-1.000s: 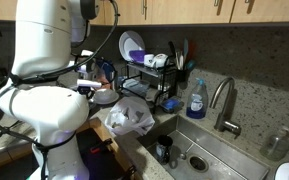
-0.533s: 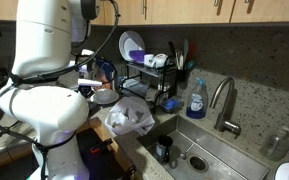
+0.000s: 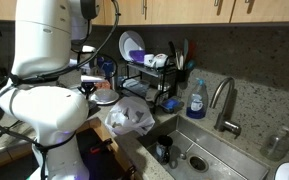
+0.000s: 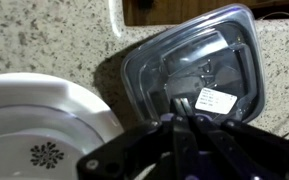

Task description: Move the black object from the black bowl to the white bowl

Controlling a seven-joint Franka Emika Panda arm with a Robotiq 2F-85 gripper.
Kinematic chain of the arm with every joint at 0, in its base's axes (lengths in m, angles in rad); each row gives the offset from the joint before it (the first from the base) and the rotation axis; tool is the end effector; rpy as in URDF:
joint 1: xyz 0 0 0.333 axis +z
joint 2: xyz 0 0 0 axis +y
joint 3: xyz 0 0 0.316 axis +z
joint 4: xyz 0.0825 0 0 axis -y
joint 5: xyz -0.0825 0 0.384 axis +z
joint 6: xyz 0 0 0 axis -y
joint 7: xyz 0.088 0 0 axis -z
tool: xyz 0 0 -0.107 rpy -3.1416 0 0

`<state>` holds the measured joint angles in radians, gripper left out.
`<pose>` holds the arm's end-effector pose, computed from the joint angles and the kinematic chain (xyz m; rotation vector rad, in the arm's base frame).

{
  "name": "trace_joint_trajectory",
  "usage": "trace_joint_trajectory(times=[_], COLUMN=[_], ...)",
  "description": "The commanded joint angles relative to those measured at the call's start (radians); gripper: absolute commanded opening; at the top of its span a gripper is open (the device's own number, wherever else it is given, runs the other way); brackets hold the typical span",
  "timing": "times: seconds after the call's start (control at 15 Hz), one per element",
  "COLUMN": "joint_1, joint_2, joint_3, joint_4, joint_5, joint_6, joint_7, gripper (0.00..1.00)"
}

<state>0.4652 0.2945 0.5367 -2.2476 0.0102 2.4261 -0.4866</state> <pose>0.2856 0.4518 0.2465 -2.2323 -2.0121 0.1698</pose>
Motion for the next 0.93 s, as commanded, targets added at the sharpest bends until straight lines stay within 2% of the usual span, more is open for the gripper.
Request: trace_joint_trajectory(times=[0.0, 0.27, 0.87], joint_1=[-0.006, 0.003, 0.037], joint_2=[-0.036, -0.012, 0.140], joint_3=[-0.015, -0.048, -0.094], joint_4=[0.036, 0.111, 0.305], joint_5=[-0.059, -0.129, -0.219], joint_6=[-0.033, -0.050, -0.092], joint_7=[0.029, 0.068, 0.116], gripper=[0.01, 0.01, 0.01])
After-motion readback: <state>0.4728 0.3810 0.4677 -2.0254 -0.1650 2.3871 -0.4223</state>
